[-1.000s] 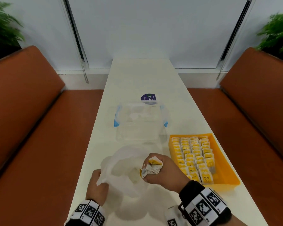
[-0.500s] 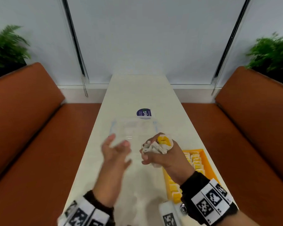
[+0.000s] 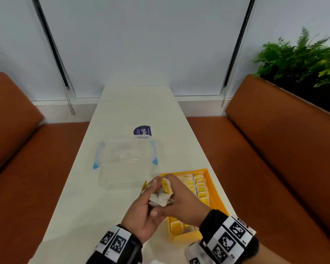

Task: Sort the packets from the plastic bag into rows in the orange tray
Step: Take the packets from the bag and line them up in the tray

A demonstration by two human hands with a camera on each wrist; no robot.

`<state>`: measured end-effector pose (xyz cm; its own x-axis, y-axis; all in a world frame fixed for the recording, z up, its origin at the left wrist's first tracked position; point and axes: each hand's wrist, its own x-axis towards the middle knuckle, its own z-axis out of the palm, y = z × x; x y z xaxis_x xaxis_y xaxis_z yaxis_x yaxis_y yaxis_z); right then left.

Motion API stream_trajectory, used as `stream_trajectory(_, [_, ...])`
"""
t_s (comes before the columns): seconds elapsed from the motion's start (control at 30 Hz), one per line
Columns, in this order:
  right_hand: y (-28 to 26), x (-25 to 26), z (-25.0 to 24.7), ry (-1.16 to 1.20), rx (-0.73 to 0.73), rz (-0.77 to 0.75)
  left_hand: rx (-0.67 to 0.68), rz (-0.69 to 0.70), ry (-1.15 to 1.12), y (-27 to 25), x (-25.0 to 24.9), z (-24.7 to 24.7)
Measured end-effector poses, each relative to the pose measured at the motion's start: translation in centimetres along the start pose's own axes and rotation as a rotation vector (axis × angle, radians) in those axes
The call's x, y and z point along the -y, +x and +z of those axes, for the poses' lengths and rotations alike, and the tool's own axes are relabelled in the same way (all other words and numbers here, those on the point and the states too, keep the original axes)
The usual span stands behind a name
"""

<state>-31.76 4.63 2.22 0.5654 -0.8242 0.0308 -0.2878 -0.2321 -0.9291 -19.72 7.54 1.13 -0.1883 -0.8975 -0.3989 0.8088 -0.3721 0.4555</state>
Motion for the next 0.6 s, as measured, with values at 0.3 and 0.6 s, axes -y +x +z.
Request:
stream_trajectory(0.3, [-1.1,-0.7,-2.2,0.145,-0.223,0.074,0.027,0.097,0.011,1.6,1.6,0.3])
stream_trajectory(0.6, [-1.0,-0.8,-6.7,0.197,-0.141,0.187,-0.044,0.151,0.031,3.1,3.4,0.5])
